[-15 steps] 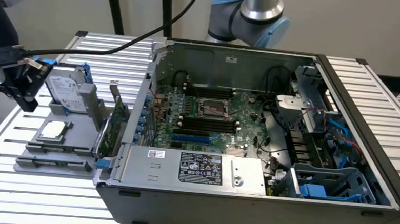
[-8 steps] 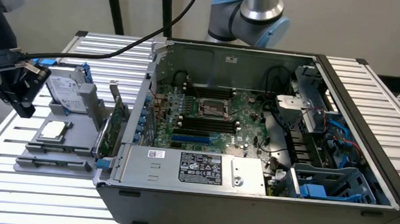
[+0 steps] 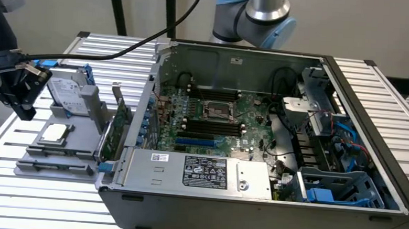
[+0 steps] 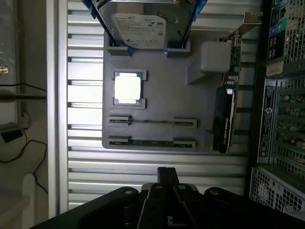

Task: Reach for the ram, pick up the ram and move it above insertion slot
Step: 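Pick up the ram and move it above insertion slot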

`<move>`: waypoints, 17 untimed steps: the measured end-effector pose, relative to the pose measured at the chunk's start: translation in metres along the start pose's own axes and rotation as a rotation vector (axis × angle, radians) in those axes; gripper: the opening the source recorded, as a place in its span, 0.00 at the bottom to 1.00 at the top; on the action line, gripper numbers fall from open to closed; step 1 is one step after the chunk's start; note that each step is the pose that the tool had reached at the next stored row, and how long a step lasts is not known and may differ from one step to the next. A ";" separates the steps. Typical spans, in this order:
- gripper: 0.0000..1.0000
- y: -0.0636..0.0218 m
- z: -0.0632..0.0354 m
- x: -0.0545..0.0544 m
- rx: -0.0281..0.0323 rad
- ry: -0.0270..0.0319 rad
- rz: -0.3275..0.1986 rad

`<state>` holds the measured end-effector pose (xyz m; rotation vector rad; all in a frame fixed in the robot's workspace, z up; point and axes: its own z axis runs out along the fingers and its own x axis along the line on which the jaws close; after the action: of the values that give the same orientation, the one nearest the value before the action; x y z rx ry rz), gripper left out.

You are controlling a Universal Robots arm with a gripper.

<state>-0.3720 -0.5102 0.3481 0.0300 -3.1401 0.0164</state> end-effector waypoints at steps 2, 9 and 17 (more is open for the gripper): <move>0.11 0.0000 0.0000 0.000 0.0000 0.0000 0.000; 0.11 0.0000 0.0008 0.000 -0.0011 -0.0005 -0.036; 0.11 0.0001 0.0054 0.000 -0.0010 -0.0019 -0.181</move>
<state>-0.3720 -0.5102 0.3427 0.3139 -3.1255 0.0145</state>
